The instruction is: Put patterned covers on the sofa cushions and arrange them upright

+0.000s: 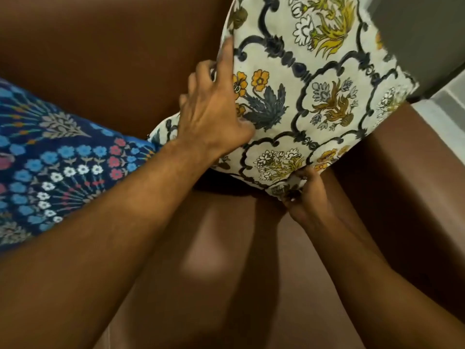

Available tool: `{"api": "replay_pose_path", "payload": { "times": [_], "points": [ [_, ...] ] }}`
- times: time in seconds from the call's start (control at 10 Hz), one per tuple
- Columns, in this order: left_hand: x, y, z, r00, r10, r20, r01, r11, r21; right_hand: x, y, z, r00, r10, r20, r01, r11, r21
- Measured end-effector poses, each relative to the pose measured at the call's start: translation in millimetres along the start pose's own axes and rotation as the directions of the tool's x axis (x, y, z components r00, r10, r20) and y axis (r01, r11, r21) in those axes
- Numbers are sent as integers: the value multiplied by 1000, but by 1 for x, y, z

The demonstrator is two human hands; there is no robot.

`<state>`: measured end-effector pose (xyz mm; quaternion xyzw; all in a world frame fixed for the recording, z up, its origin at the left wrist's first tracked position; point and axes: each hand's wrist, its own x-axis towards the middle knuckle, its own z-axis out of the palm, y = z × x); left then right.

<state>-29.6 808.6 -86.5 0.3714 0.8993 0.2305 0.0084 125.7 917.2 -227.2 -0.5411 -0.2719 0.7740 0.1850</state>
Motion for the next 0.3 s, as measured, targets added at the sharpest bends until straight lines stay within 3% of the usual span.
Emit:
{"api": "replay_pose_path", "payload": {
  "times": [0.1, 0.3],
  "points": [
    [0, 1, 1, 999, 18, -30, -17, 999, 27, -4, 3, 9, 999, 45, 25, -46, 999, 30],
    [-19, -18, -11, 1000, 9, -11, -8, 995, 101, -27, 3, -7, 999, -28, -22, 21, 960, -278]
  ]
}}
